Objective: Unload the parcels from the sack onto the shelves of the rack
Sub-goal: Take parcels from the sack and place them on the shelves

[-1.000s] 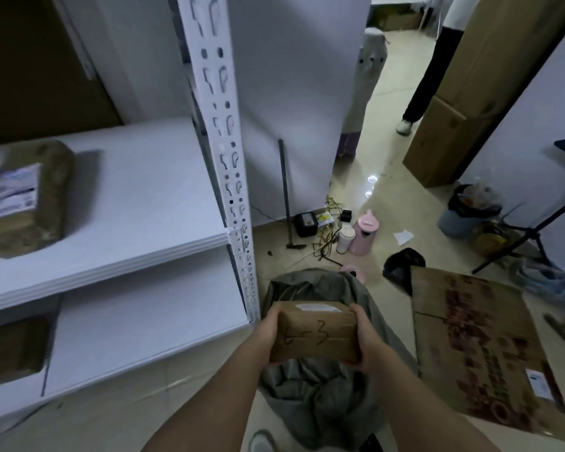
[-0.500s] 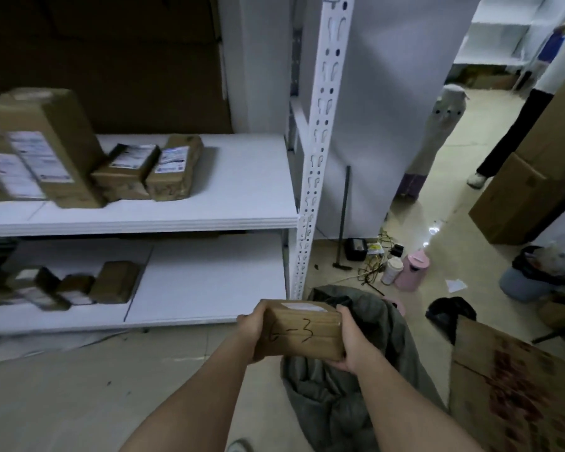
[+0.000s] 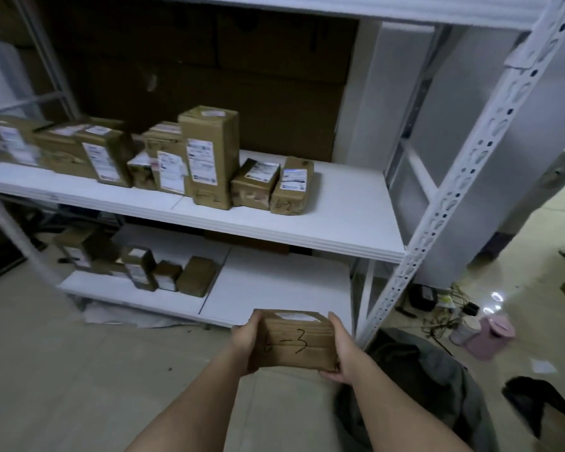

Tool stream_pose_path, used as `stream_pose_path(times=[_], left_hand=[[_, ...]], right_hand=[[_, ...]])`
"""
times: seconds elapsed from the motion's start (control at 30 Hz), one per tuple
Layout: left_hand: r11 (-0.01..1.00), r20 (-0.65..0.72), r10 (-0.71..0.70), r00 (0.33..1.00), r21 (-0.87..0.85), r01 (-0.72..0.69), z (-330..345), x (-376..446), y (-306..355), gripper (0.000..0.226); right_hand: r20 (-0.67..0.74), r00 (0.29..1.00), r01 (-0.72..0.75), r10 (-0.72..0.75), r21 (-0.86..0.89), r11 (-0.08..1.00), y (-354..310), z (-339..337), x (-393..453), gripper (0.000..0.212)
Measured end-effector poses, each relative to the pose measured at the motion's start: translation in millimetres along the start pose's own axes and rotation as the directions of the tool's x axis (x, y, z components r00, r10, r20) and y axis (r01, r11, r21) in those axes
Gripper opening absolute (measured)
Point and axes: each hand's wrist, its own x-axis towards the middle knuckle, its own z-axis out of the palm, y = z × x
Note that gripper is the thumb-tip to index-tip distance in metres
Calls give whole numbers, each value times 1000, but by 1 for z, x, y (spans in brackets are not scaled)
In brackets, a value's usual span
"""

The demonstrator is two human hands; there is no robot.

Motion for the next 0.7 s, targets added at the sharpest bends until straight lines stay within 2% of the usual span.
stream_pose_path(times=[0.1, 0.2, 0.23, 0.33, 0.4, 0.5, 0.63, 0.7], left_hand=[[1000, -24, -2, 1000, 12, 3, -61, 6, 23, 73], [999, -39, 9, 999, 52, -7, -113, 27, 44, 89], [997, -38, 18, 999, 73, -16, -126, 30, 52, 87], [991, -51, 63, 997, 119, -57, -160, 44, 69, 57], [990, -51, 50, 997, 132, -43, -177, 51, 81, 53], [987, -66, 58, 996, 156, -47, -200, 73, 93, 64], [979, -135, 43, 990, 203, -15, -226, 127, 98, 100], [980, -166, 4, 986, 194, 29, -236, 163, 96, 102]], right_hand=[[8, 1000, -1, 1, -16, 1000, 8, 66, 6, 56], [20, 1000, -3, 3, -6, 1000, 16, 122, 10, 58], [26, 1000, -4, 4, 8, 1000, 18, 139, 9, 57], [19, 1000, -13, 13, 29, 1000, 21, 180, 12, 52], [10, 1000, -5, 4, 36, 999, 20, 205, 15, 52], [5, 1000, -16, 16, 45, 999, 17, 234, 31, 55], [2, 1000, -29, 29, 53, 998, 10, 264, 65, 50], [-7, 1000, -21, 22, 51, 998, 7, 278, 87, 53]])
